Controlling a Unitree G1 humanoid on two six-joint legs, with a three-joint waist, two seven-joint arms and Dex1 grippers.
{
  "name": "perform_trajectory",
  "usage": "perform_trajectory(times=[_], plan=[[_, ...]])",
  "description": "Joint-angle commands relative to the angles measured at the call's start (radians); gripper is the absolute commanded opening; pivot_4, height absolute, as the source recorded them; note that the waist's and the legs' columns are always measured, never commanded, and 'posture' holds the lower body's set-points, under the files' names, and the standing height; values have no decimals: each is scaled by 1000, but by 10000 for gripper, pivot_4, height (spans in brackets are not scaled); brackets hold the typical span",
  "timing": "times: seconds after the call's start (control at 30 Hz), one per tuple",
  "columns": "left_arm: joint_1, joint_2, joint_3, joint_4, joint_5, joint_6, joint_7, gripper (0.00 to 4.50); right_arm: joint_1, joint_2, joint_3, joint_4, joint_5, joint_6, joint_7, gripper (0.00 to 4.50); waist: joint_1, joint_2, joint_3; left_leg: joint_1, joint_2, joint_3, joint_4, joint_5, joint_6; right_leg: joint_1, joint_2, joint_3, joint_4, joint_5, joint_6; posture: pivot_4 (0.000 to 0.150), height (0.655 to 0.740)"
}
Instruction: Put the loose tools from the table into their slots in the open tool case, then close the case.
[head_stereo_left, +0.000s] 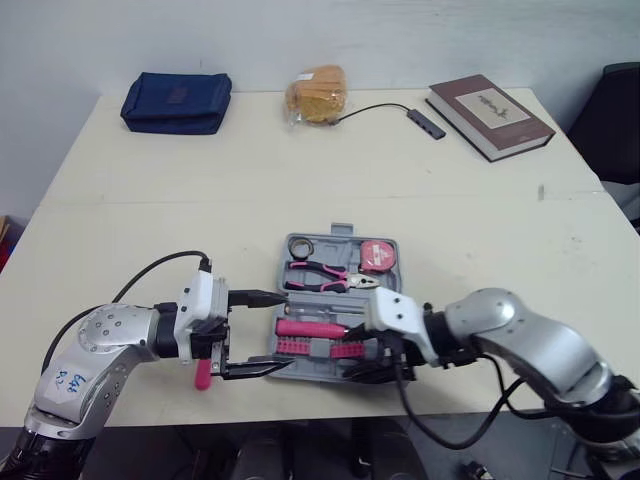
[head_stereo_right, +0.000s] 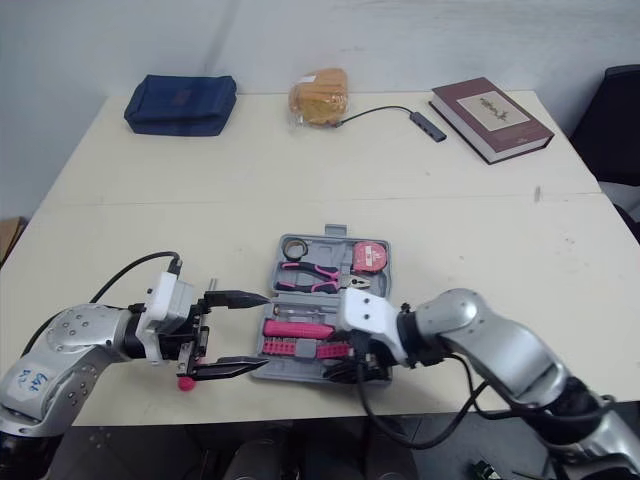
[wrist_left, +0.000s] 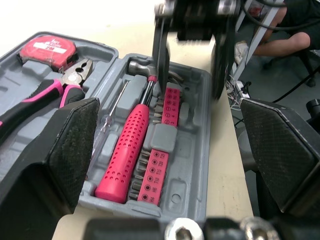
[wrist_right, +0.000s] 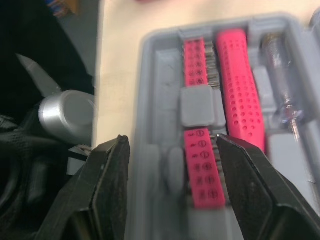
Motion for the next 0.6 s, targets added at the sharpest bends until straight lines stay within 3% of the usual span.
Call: perform_trajectory(times=[0.03, 0.1, 0.33, 0.6], plan=[[-26, 2, 24, -20, -6, -6, 14, 45000, 50, 19, -88, 10, 23, -144, 34, 29728, 0, 0, 0, 0, 0, 0, 0, 0, 0, 0, 0, 0, 0, 0, 0, 1500, 7400], [-39, -2, 21, -12, -2, -10, 18, 45000, 82, 38, -104, 44, 25, -221, 65, 29728, 0, 0, 0, 0, 0, 0, 0, 0, 0, 0, 1, 0, 0, 0, 0, 1500, 7400], [-84, -3, 7, -11, 10, -1, 40, 45000, 98, 98, -53, 186, -76, -423, 99, 1493, -2, 0, 0, 0, -1, 1, 0, 0, -1, 0, 1, 0, 1, 0, 0, 1500, 7400], [-91, 13, 14, -72, -9, 53, 80, 45000, 97, 118, 51, 287, -226, -525, 98, 589, -2, 0, 0, 0, -1, 1, 0, 1, -1, 0, 1, 0, 1, 0, 0, 1500, 7400]])
